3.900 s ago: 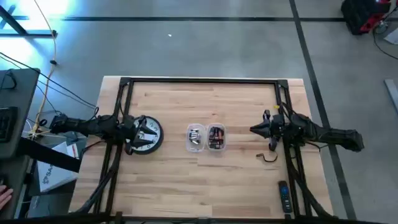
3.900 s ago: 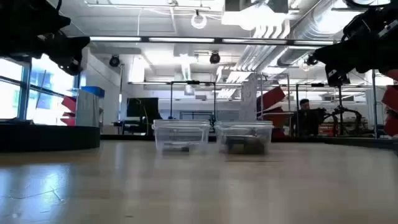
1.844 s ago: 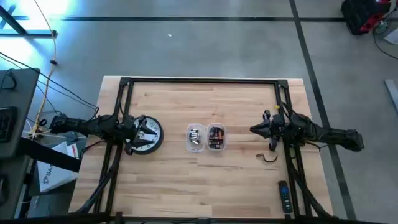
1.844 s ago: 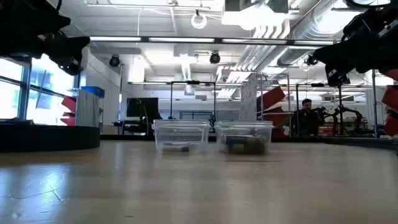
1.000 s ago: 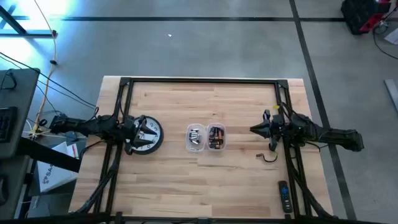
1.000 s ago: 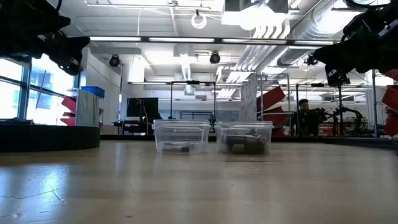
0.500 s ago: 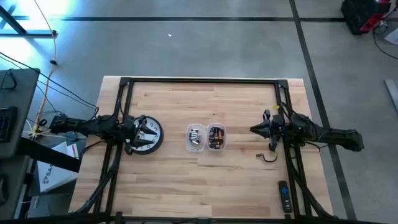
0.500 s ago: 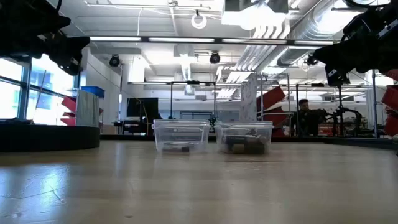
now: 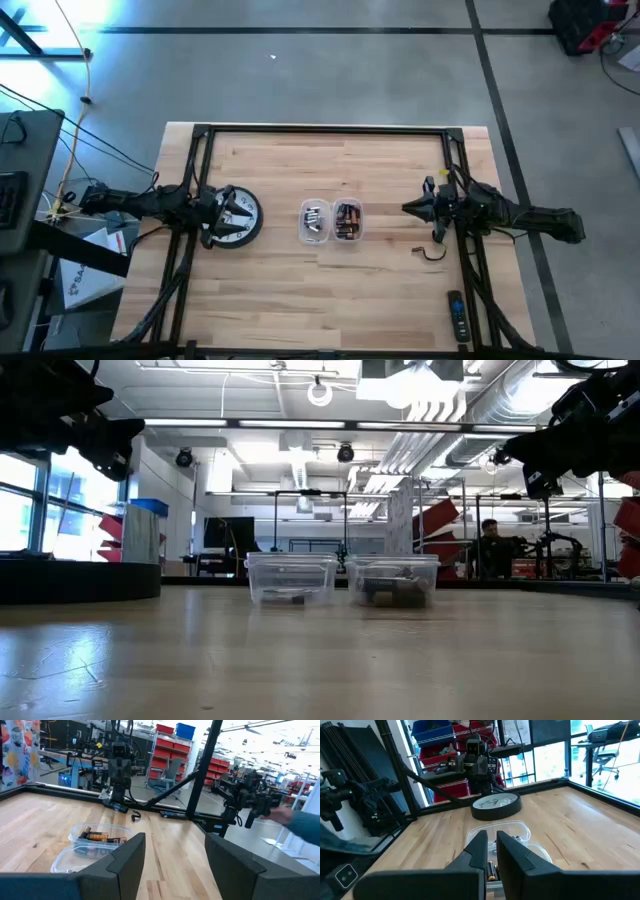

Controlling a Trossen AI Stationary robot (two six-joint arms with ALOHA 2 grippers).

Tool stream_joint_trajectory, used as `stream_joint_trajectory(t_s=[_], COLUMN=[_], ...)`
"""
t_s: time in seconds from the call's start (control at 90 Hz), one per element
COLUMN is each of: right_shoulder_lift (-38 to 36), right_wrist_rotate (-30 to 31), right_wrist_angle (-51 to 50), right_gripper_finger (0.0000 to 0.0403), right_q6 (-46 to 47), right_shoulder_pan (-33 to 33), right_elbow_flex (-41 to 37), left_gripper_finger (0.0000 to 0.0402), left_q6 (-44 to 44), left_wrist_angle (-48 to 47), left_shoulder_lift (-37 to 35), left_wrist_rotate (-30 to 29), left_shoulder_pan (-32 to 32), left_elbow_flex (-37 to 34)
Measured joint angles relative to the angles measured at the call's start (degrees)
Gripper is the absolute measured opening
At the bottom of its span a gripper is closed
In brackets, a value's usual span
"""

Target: Insert battery

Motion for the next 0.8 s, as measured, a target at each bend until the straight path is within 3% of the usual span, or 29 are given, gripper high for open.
stream_joint_trajectory(t_s=[0.111, 0.256, 0.344, 0.422, 0.522, 0.667, 0.733, 0.8], right_shoulder_lift=[0.0, 0.0, 0.0, 0.3, 0.6, 0.6, 0.6, 0.6], right_wrist_rotate=[5.2, 3.5, 3.5, 3.5, 3.6, 7.9, 9.3, 14.6], right_wrist_angle=[0.0, -0.1, -0.6, -0.6, -0.6, -0.5, -0.5, 1.1], right_gripper_finger=[0.0009, 0.0009, 0.0009, 0.0009, 0.0009, 0.0009, 0.0009, 0.0009], right_q6=[-2.2, -12.8, -13.6, -5.9, 12.2, 27.4, 30.9, 31.5], right_shoulder_pan=[-0.5, -0.7, -0.7, -0.6, -0.6, -0.6, -0.6, -0.6], right_elbow_flex=[0.0, 0.0, 0.0, 0.0, 0.0, 0.0, 0.0, 0.0], left_gripper_finger=[0.019, 0.019, 0.019, 0.019, 0.019, 0.019, 0.019, 0.019], left_q6=[0.0, 0.0, 0.0, 0.0, 0.0, 0.0, 0.0, 0.0], left_wrist_angle=[0.0, 0.0, 0.0, 0.0, 0.0, 0.0, 0.0, 0.0], left_shoulder_lift=[0.0, 0.0, 0.0, 0.0, 0.0, 0.0, 0.0, 0.0], left_wrist_rotate=[0.0, 0.0, 0.0, 0.0, 0.0, 0.0, 0.0, 0.0], left_shoulder_pan=[0.0, 0.0, 0.0, 0.0, 0.0, 0.0, 0.0, 0.0], left_elbow_flex=[0.0, 0.0, 0.0, 0.0, 0.0, 0.0, 0.0, 0.0])
